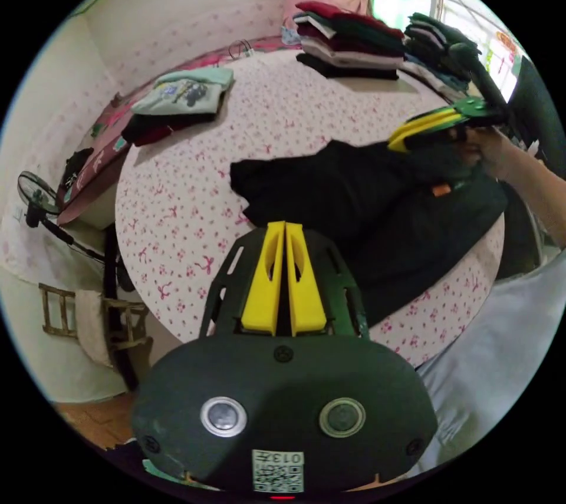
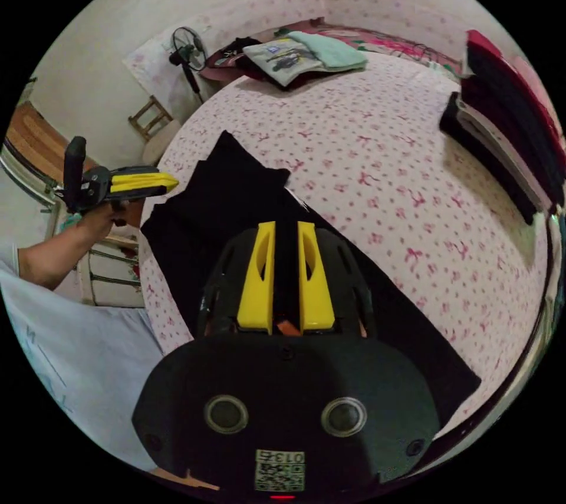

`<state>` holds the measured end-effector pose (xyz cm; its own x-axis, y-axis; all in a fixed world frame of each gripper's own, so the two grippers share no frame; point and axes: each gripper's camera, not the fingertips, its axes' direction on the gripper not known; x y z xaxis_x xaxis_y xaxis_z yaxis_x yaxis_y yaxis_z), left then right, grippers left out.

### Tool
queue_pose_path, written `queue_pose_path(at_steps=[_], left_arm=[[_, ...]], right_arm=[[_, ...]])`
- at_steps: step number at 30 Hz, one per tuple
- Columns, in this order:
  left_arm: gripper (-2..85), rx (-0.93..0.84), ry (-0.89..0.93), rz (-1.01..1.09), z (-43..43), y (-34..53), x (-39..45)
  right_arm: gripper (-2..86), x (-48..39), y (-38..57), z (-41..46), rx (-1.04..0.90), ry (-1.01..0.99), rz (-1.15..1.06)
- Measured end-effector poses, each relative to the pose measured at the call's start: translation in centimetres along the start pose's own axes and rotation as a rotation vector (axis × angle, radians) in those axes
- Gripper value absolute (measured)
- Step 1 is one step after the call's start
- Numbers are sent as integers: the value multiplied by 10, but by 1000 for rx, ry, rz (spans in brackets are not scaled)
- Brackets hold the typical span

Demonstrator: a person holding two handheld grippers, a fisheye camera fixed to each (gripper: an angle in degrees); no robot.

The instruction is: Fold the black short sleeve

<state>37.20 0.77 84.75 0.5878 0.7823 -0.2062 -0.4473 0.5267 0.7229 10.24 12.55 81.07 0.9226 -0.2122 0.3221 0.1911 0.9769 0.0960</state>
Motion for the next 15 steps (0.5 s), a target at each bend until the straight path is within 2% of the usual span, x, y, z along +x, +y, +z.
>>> queue_pose_path(at_steps=[2, 6, 12, 15], left_arm=[[-4, -120, 17, 71, 24, -4, 8], [-4, -100, 27, 40, 21, -1, 0], [-4, 5, 13, -24, -27, 11, -25], [-3, 31, 24, -31, -46, 16, -36]], right_arm=[[72, 0, -19, 19, -48, 1, 2], [22, -1, -38, 48, -121, 101, 10], [8, -7, -5, 5, 69, 42, 18], [6, -11, 37, -15, 145, 40, 142]])
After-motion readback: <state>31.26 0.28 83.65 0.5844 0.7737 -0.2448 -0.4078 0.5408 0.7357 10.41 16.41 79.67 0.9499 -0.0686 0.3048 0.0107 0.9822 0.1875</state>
